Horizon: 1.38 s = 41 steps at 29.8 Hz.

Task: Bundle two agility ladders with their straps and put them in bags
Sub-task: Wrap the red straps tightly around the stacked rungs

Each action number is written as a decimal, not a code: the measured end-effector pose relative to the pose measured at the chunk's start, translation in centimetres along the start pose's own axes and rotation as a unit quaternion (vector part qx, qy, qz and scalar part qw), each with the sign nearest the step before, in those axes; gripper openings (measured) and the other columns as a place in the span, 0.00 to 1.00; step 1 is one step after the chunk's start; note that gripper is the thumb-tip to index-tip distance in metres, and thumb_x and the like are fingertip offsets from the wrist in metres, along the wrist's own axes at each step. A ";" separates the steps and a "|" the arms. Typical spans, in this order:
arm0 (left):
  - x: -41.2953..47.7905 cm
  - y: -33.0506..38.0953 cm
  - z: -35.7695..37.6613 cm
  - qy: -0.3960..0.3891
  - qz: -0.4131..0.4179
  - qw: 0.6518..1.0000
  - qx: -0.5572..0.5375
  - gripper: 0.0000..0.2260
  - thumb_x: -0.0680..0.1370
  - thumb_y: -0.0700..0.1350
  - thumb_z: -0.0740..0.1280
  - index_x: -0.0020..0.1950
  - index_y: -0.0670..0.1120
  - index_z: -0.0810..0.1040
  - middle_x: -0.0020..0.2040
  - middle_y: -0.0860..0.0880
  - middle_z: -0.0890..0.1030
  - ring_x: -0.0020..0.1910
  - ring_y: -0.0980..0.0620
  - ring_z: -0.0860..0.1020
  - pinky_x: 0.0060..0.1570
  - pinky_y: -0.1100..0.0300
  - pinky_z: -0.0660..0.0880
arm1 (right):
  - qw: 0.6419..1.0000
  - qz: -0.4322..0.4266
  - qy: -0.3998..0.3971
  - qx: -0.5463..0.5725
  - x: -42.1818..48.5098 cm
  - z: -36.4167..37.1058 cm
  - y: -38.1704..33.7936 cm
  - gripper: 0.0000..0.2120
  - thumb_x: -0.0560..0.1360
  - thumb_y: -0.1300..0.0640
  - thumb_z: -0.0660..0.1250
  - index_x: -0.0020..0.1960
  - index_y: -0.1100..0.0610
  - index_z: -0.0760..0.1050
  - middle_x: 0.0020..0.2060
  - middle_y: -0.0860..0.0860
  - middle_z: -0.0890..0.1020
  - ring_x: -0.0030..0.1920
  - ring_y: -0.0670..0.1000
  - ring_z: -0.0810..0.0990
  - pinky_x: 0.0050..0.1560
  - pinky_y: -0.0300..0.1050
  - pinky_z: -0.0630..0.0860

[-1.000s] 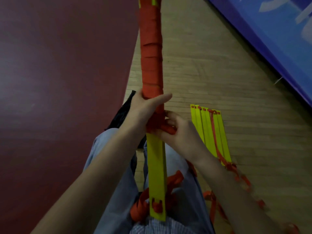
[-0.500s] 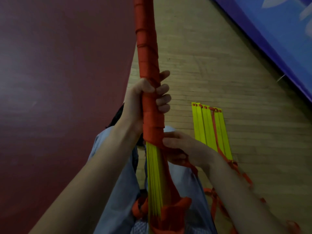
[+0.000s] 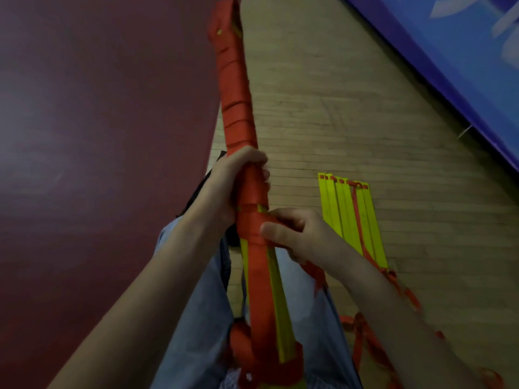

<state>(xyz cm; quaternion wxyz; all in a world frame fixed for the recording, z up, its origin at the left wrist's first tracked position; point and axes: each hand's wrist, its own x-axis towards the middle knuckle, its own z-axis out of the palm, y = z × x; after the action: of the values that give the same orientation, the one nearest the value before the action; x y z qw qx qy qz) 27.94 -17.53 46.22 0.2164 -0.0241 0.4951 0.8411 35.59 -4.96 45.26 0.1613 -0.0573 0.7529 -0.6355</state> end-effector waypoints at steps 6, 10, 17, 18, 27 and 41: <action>-0.1 1.1 -0.7 -0.249 0.025 0.950 -0.184 0.25 0.57 0.39 0.76 0.49 0.45 0.69 0.31 0.52 0.77 0.25 0.57 0.75 0.26 0.64 0.75 | 0.986 0.069 -0.124 0.083 0.1 0.1 1.1 0.13 0.66 0.41 0.68 0.42 0.49 0.76 0.23 0.46 0.66 0.18 0.40 0.60 0.19 0.31 0.57; 0.0 1.1 0.2 -0.384 -0.028 0.886 -0.260 0.19 0.68 0.33 0.68 0.54 0.41 0.65 0.37 0.43 0.79 0.31 0.48 0.79 0.33 0.57 0.77 | 0.956 0.087 -0.196 0.199 0.6 0.4 2.0 0.27 0.57 0.44 0.76 0.43 0.61 0.71 0.20 0.45 0.68 0.18 0.39 0.62 0.20 0.31 0.60; -0.1 1.3 0.8 -0.370 -0.023 0.899 -0.232 0.20 0.67 0.38 0.70 0.55 0.41 0.68 0.37 0.45 0.79 0.32 0.50 0.79 0.36 0.58 0.77 | 0.951 0.045 -0.225 0.208 0.2 0.6 1.7 0.36 0.64 0.45 0.74 0.54 0.75 0.68 0.40 0.82 0.65 0.20 0.39 0.67 0.22 0.30 0.65; -0.2 1.1 1.0 -0.348 -0.001 0.915 -0.204 0.22 0.66 0.41 0.72 0.56 0.42 0.69 0.38 0.46 0.80 0.33 0.51 0.79 0.37 0.58 0.77 | 0.955 0.036 -0.211 0.206 0.0 0.6 1.6 0.33 0.63 0.45 0.75 0.53 0.71 0.72 0.39 0.78 0.69 0.20 0.39 0.67 0.21 0.30 0.64; -1.0 0.2 -0.3 -0.163 -0.031 0.984 -0.059 0.15 0.69 0.38 0.63 0.54 0.47 0.71 0.31 0.51 0.73 0.27 0.55 0.72 0.30 0.62 0.74 | 0.998 -0.021 0.006 -0.057 -0.2 -0.3 0.2 0.12 0.61 0.41 0.69 0.39 0.48 0.78 0.29 0.40 0.81 0.32 0.37 0.79 0.34 0.32 0.72; -1.5 1.3 0.7 0.001 0.039 0.988 0.148 0.10 0.72 0.45 0.69 0.52 0.47 0.75 0.43 0.48 0.80 0.40 0.52 0.80 0.37 0.61 0.79 | 0.991 -0.063 0.069 -0.094 0.0 -0.9 0.3 0.14 0.70 0.49 0.68 0.41 0.60 0.80 0.29 0.55 0.81 0.29 0.51 0.78 0.32 0.50 0.74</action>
<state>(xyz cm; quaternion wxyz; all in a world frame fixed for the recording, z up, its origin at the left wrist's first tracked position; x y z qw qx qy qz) 28.90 -17.97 48.03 0.1840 0.0267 0.6148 0.7665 35.32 -4.08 45.12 0.0629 -0.0754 0.8132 -0.5736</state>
